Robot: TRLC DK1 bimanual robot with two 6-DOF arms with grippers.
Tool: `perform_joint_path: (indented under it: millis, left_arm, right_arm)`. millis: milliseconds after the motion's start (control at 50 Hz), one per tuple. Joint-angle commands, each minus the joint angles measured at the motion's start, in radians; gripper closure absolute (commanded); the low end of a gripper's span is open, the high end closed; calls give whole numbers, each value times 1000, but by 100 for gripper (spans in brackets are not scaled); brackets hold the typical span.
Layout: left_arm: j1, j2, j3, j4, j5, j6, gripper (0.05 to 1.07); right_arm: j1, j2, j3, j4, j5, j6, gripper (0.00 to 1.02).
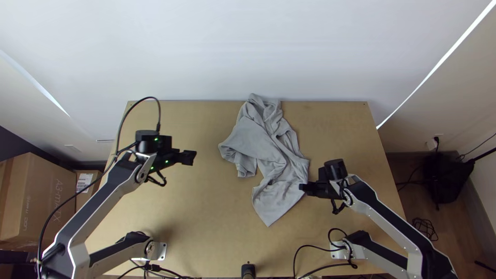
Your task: Fold the t-shirt
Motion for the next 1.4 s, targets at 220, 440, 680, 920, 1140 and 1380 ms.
perform_joint_path:
  millis: [220, 440, 680, 920, 1140, 1380]
  left_arm:
    - [-132, 316, 264, 123, 7, -38, 10]
    - [-196, 569, 479, 154, 7, -116, 10]
    - [-216, 697, 570, 215, 7, -122, 11]
    - [-224, 781, 579, 333, 4, -133, 11]
    - [-219, 893, 639, 341, -5, -133, 11]
    - [-207, 953, 655, 453, -13, -121, 11]
  right_arm:
    - [-82, -108, -56, -17, -1, -4, 100]
    - [-110, -126, -47, -9, 1, -3, 100]
    - [-116, -138, -54, 34, 11, 3, 100]
    - [-120, -143, -87, 73, 31, 9, 100]
    - [-122, -169, -114, 126, 37, 42, 100]
    - [-136, -207, -133, 152, 37, 49, 100]
